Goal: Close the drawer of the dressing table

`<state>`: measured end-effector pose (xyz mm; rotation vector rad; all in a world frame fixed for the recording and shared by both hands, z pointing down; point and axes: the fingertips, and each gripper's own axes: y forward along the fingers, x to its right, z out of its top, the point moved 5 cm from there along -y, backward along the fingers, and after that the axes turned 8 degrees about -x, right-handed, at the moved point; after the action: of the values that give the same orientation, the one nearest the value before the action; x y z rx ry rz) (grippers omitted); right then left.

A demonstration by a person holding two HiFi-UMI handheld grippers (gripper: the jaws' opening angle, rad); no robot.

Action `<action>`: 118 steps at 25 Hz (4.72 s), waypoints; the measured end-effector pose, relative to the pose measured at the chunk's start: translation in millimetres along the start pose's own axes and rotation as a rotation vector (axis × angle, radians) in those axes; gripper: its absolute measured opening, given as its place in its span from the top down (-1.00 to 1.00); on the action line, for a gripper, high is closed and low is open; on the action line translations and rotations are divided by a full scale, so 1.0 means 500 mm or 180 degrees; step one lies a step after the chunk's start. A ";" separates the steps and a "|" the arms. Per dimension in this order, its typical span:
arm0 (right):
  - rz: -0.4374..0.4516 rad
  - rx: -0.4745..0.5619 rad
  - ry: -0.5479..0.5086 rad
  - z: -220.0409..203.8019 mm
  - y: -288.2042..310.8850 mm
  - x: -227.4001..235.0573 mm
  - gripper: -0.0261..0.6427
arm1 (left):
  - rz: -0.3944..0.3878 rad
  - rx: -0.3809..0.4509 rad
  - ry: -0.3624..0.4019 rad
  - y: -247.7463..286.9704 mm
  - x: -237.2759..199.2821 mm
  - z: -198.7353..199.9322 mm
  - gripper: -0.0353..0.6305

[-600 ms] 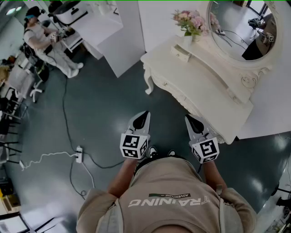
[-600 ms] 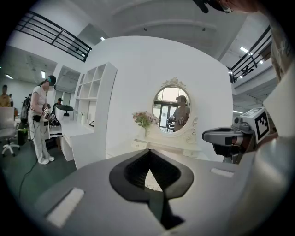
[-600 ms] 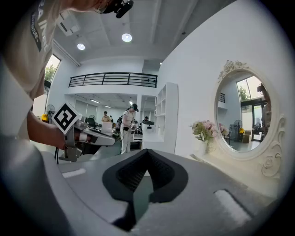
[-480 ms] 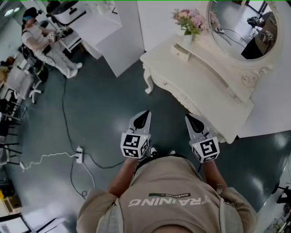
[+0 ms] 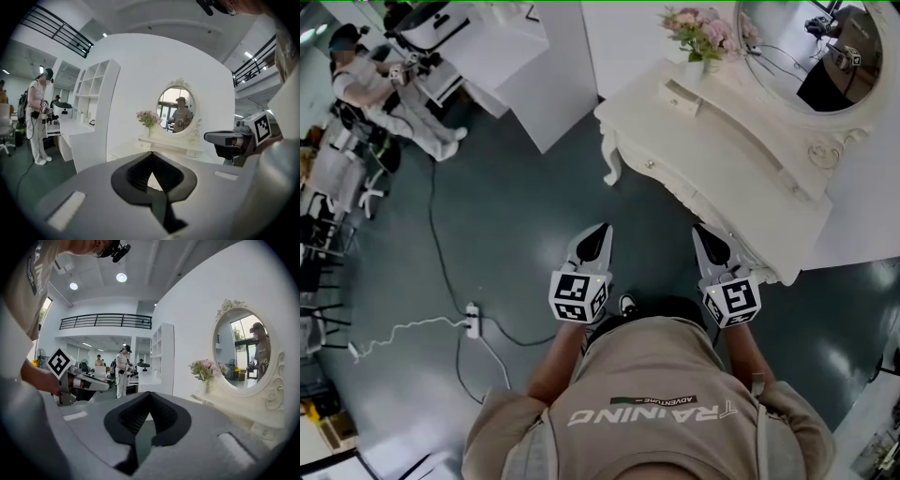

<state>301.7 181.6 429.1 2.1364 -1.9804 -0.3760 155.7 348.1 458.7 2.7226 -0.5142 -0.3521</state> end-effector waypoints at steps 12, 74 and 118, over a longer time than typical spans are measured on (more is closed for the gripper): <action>0.0148 -0.0233 0.0109 -0.027 0.082 -0.012 0.92 | -0.0038 -0.0107 -0.0167 0.044 -0.060 -0.019 0.84; -0.0836 -0.0432 0.0316 0.141 0.666 0.203 0.92 | -0.1059 -0.0391 0.0411 0.579 -0.506 0.281 0.84; -0.1735 -0.0371 0.0942 0.068 0.585 0.573 0.92 | -0.1980 -0.0929 0.1207 1.007 -0.209 0.381 0.84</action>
<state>34.2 -126.4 476.4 2.4583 -1.1772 -0.2278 -149.5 -106.1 494.2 2.5053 0.4611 -0.0418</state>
